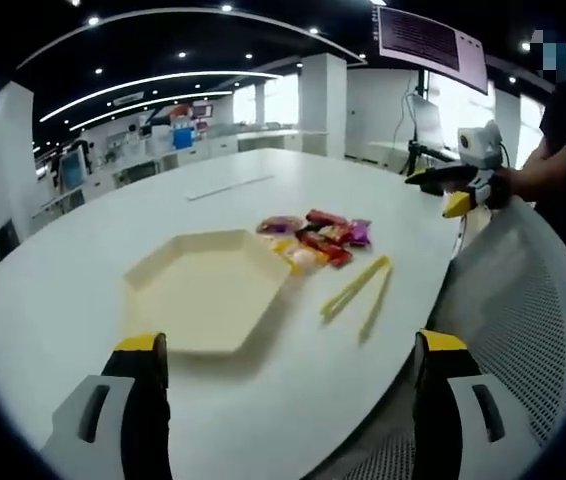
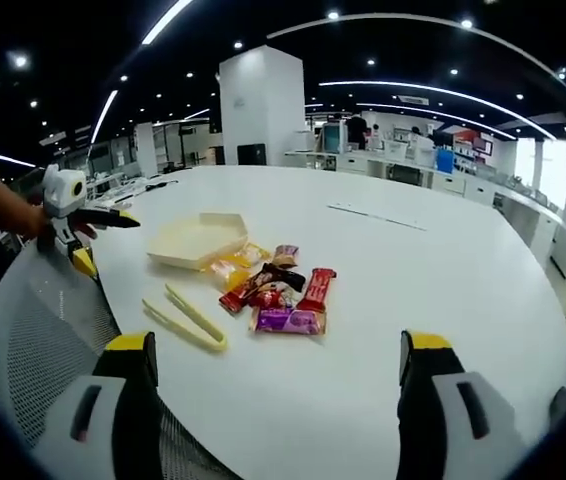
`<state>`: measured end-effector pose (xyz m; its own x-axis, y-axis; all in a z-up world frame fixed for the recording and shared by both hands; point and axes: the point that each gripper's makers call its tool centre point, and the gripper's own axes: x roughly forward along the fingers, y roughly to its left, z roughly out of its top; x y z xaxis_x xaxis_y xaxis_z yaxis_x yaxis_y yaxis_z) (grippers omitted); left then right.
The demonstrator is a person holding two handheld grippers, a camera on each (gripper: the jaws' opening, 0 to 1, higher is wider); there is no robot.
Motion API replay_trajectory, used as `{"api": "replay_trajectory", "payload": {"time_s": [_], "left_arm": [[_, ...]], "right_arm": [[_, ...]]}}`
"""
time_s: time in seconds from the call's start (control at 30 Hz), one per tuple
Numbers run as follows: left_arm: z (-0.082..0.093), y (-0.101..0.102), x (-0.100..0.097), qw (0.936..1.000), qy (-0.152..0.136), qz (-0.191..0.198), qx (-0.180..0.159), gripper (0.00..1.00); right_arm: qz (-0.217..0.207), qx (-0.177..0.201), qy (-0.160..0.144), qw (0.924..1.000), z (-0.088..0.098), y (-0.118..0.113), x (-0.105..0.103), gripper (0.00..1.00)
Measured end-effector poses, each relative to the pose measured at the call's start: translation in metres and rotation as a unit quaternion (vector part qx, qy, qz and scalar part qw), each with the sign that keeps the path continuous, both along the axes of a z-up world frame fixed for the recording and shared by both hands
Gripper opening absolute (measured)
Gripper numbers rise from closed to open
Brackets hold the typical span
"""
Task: Place the target food into the container with the food tongs after gripping and lifting it, then release it inside without dropping or visibly crushing the food.
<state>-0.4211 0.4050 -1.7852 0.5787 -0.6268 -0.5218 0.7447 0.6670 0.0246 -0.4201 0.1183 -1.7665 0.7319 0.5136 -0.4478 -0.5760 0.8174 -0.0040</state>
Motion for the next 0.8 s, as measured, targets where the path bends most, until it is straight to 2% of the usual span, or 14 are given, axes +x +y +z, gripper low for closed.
{"api": "replay_trajectory", "payload": {"time_s": [0.13,0.3,0.5,0.6,0.8], "left_arm": [[-0.001,-0.010,-0.006,0.9992,0.001,-0.035,0.017,0.99],[0.003,-0.014,0.002,0.9985,0.005,-0.050,0.021,0.98],[0.013,-0.032,0.009,0.9959,-0.004,-0.086,0.027,0.94],[0.008,-0.042,0.013,0.9928,0.001,-0.112,0.042,0.93],[0.005,-0.056,0.022,0.9886,0.002,-0.139,0.058,0.91]], "right_arm": [[-0.001,0.005,-0.001,1.0000,0.001,-0.001,0.000,0.99],[0.002,0.006,0.003,1.0000,-0.001,0.000,-0.005,0.99],[0.004,0.000,0.003,1.0000,0.001,-0.004,-0.004,0.99],[0.001,0.002,0.000,1.0000,0.004,-0.008,0.000,0.99],[-0.009,0.007,-0.002,0.9999,0.004,-0.012,0.001,0.99]]}}
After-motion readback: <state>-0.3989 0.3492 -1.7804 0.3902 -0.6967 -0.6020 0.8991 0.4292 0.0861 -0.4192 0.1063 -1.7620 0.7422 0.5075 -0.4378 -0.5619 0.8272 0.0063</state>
